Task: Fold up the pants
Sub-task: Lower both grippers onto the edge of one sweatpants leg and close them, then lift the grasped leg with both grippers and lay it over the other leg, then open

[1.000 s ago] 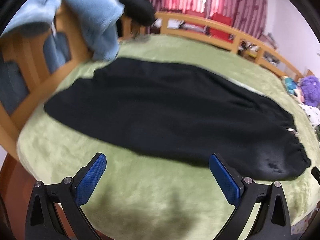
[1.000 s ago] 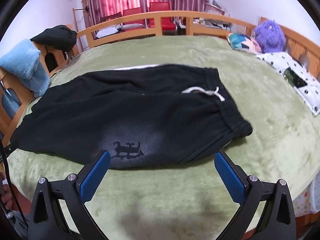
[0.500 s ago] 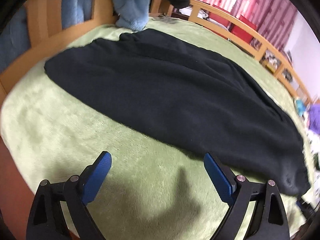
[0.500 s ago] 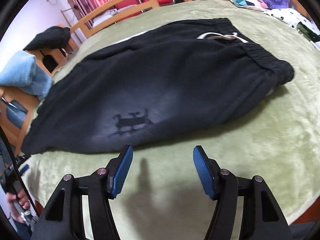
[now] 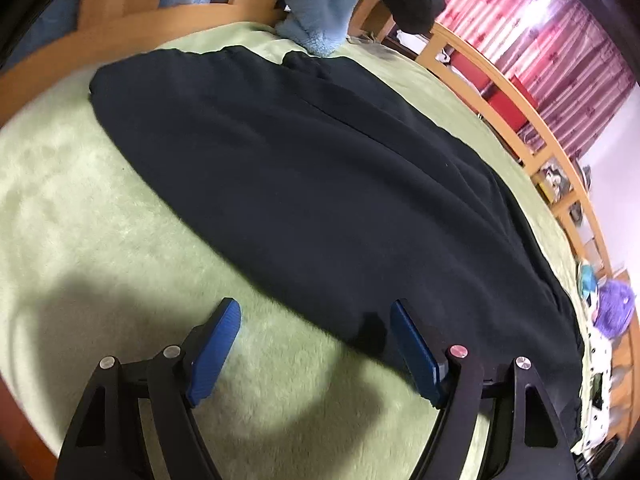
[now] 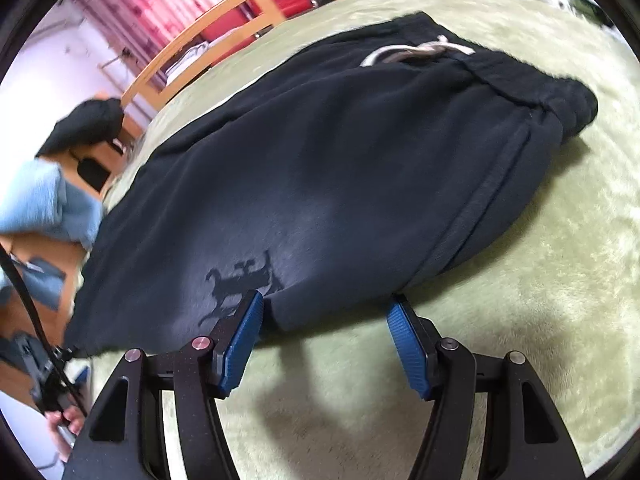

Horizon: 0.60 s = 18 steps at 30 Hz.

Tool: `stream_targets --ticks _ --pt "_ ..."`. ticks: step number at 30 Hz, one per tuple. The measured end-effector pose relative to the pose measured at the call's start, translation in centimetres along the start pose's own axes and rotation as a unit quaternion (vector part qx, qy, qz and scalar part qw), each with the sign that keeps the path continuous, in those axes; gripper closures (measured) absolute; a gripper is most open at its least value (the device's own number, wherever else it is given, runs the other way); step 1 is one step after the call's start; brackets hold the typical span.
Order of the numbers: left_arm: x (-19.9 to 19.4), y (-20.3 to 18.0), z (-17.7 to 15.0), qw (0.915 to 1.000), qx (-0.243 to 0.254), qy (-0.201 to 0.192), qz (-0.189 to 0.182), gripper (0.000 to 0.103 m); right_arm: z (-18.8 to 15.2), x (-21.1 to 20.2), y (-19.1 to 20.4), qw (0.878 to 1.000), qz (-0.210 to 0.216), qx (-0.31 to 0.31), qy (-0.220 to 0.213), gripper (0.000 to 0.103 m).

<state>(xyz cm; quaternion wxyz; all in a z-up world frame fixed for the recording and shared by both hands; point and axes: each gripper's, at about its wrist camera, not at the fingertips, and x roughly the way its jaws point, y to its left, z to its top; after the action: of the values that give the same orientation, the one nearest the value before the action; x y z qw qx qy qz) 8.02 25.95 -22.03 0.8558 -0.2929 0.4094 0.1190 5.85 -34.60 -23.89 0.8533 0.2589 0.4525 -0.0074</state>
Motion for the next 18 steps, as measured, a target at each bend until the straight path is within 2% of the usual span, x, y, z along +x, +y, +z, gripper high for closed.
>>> stream_targets --ticks 7,9,11,13,16,18 --pt "2.2 -1.0 1.6 0.9998 -0.007 -0.015 0.007 0.029 1.1 1.6 1.6 1.0 -0.019 -0.007 -0.015 0.036" --pt "2.6 -1.2 2.1 0.9996 -0.011 -0.021 0.013 0.04 1.4 2.0 2.0 0.999 -0.026 -0.009 -0.025 0.041" --pt "2.9 -1.2 2.7 0.9993 -0.018 -0.024 0.023 0.068 1.9 2.4 2.0 0.999 -0.037 -0.011 -0.038 0.068" --pt "2.9 -0.9 3.3 0.9986 -0.031 -0.023 0.035 0.084 2.4 2.7 1.9 0.999 -0.03 -0.017 -0.035 0.076" --pt "1.9 -0.1 4.2 0.9977 -0.064 -0.022 0.007 0.09 2.9 1.7 1.9 0.999 -0.009 -0.018 -0.046 0.08" --pt "0.6 -0.5 4.6 0.9975 -0.063 -0.032 -0.008 0.091 3.1 0.6 2.1 0.998 -0.008 -0.033 -0.053 0.081"
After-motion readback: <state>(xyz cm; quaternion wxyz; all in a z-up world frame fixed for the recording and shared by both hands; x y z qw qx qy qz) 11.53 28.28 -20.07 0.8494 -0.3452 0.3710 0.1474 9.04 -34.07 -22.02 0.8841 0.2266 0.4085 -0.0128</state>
